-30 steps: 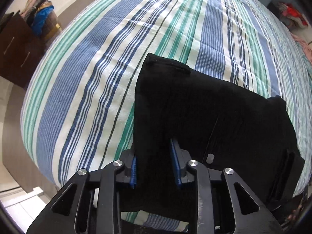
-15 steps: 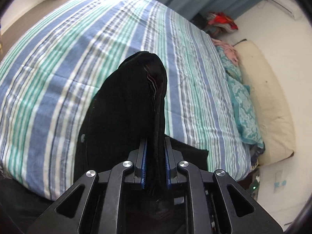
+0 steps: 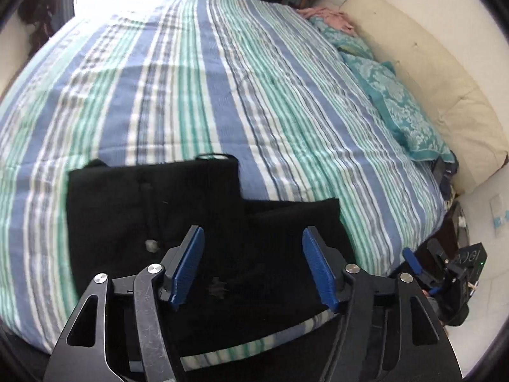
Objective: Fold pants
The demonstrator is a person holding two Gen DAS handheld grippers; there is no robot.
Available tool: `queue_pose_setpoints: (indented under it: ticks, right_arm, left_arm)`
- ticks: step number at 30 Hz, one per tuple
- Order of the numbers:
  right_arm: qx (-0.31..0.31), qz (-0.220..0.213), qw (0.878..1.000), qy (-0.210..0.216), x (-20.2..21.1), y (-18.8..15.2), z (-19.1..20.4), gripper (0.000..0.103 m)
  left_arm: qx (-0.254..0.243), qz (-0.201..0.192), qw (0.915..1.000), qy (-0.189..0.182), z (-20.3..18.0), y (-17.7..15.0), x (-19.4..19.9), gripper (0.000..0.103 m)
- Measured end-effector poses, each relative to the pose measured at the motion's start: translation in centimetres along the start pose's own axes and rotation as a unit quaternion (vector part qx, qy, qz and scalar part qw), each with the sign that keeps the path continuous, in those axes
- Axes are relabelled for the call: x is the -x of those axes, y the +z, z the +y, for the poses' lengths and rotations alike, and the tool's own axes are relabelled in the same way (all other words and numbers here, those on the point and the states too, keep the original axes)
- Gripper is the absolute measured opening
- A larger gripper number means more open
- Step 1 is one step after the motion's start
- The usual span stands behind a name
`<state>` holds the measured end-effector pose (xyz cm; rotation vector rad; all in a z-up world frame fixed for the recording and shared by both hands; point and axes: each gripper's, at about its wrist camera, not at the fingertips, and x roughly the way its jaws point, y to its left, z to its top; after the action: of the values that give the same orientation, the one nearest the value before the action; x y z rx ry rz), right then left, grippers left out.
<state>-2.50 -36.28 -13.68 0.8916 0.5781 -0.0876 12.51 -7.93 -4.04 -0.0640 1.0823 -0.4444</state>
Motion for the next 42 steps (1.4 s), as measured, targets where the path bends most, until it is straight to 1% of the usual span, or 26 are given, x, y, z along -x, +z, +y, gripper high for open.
queue_pose_setpoints:
  ticks: [2, 4, 5, 6, 7, 8, 9, 10, 12, 14, 15, 16, 18, 20, 24, 25, 28, 29, 30, 32, 33, 34, 36, 38, 39, 42]
  right_arm:
    - [0.011, 0.027, 0.998, 0.052, -1.1, -0.4, 1.4, 0.103]
    - [0.029, 0.086, 0.992, 0.093, -3.4, -1.5, 3.7, 0.103]
    - [0.030, 0.128, 0.984, 0.117, -5.0, -2.4, 4.9, 0.103]
    - [0.024, 0.174, 0.973, 0.149, -6.7, -3.5, 6.1, 0.103]
    - [0.017, 0.221, 0.959, 0.178, -8.7, -4.5, 7.2, 0.103]
    - [0.011, 0.265, 0.946, 0.187, -10.8, -5.4, 8.1, 0.102]
    - [0.007, 0.293, 0.939, 0.178, -12.7, -6.0, 8.7, 0.096]
    - [0.005, 0.311, 0.935, 0.170, -14.5, -6.3, 9.2, 0.089]
    - [0.027, 0.346, 0.926, 0.151, -17.9, -6.5, 10.0, 0.082]
    - [0.046, 0.378, 0.915, 0.134, -20.5, -6.6, 10.3, 0.076]
    - [0.049, 0.393, 0.908, 0.137, -21.5, -6.8, 10.5, 0.069]
    - [0.052, 0.403, 0.902, 0.144, -22.1, -6.8, 10.7, 0.067]
    - [0.062, 0.426, 0.890, 0.153, -23.0, -7.2, 11.2, 0.067]
    - [0.081, 0.441, 0.882, 0.143, -23.6, -7.8, 11.7, 0.067]
    - [0.090, 0.466, 0.869, 0.141, -25.0, -9.0, 12.2, 0.067]
    - [0.083, 0.469, 0.866, 0.151, -25.2, -9.0, 12.3, 0.067]
    - [0.051, 0.473, 0.855, 0.206, -25.5, -8.9, 12.7, 0.067]
    - [0.047, 0.476, 0.853, 0.210, -25.9, -9.0, 12.8, 0.067]
    - [0.043, 0.480, 0.853, 0.199, -26.4, -9.2, 12.7, 0.067]
    - [0.034, 0.486, 0.858, 0.163, -27.7, -9.5, 12.4, 0.067]
    - [0.026, 0.485, 0.859, 0.159, -28.2, -9.9, 12.4, 0.064]
    - [0.024, 0.484, 0.860, 0.158, -28.6, -10.2, 12.8, 0.063]
    - [0.045, 0.482, 0.863, 0.148, -28.9, -10.7, 14.0, 0.062]
    - [0.104, 0.475, 0.864, 0.130, -28.4, -10.9, 16.0, 0.042]
    - [0.121, 0.466, 0.867, 0.128, -27.9, -10.6, 16.8, 0.022]
    - [0.125, 0.435, 0.879, 0.153, -25.7, -8.4, 18.8, 0.020]
  left_arm:
    - [0.007, -0.034, 0.9980, 0.052, 3.5, -0.3, 2.0, 0.074]
    - [0.022, -0.061, 0.9902, 0.124, 7.2, -1.4, 3.1, 0.074]
    - [0.034, -0.065, 0.9850, 0.156, 8.9, -1.8, 2.8, 0.074]
    - [0.051, -0.066, 0.9799, 0.181, 10.7, -2.8, 2.8, 0.074]
    - [0.071, -0.066, 0.9760, 0.195, 12.6, -3.8, 2.7, 0.074]
    - [0.095, -0.063, 0.9728, 0.202, 14.2, -5.0, 2.5, 0.074]
    - [0.118, -0.062, 0.9700, 0.203, 15.6, -6.3, 2.2, 0.074]
    - [0.140, -0.061, 0.9668, 0.205, 16.9, -7.5, 2.0, 0.074]
    - [0.171, -0.060, 0.9601, 0.213, 18.6, -9.9, 1.5, 0.074]
    - [0.187, -0.049, 0.9545, 0.226, 19.7, -11.7, 0.9, 0.074]
    - [0.196, -0.038, 0.9525, 0.230, 19.9, -12.1, 0.6, 0.074]
    - [0.202, -0.032, 0.9519, 0.228, 20.3, -12.2, 0.4, 0.074]
    - [0.201, -0.044, 0.9519, 0.227, 20.3, -11.8, 0.7, 0.074]
    - [0.190, -0.055, 0.9518, 0.234, 19.8, -11.5, 1.0, 0.074]
    - [0.170, -0.043, 0.9560, 0.235, 19.3, -11.2, -0.1, 0.074]
    - [0.167, -0.041, 0.9565, 0.236, 19.2, -11.3, -0.3, 0.074]
    - [0.162, -0.039, 0.9565, 0.239, 18.9, -11.4, -0.6, 0.074]
    - [0.162, -0.039, 0.9562, 0.240, 18.9, -11.4, -0.6, 0.074]
    - [0.164, -0.038, 0.9558, 0.241, 19.0, -11.4, -0.7, 0.074]
    - [0.167, -0.036, 0.9548, 0.243, 19.1, -11.4, -0.8, 0.074]
    - [0.168, -0.035, 0.9542, 0.245, 19.2, -11.4, -0.8, 0.074]
    - [0.167, -0.036, 0.9535, 0.248, 19.2, -11.5, -0.8, 0.074]
    - [0.165, -0.037, 0.9518, 0.256, 19.3, -11.5, -0.8, 0.074]
    - [0.169, -0.036, 0.9502, 0.260, 19.5, -11.7, -0.7, 0.074]
    - [0.174, -0.037, 0.9496, 0.258, 19.8, -11.8, -0.5, 0.074]
    - [0.194, -0.043, 0.9482, 0.248, 20.4, -11.8, 0.0, 0.074]
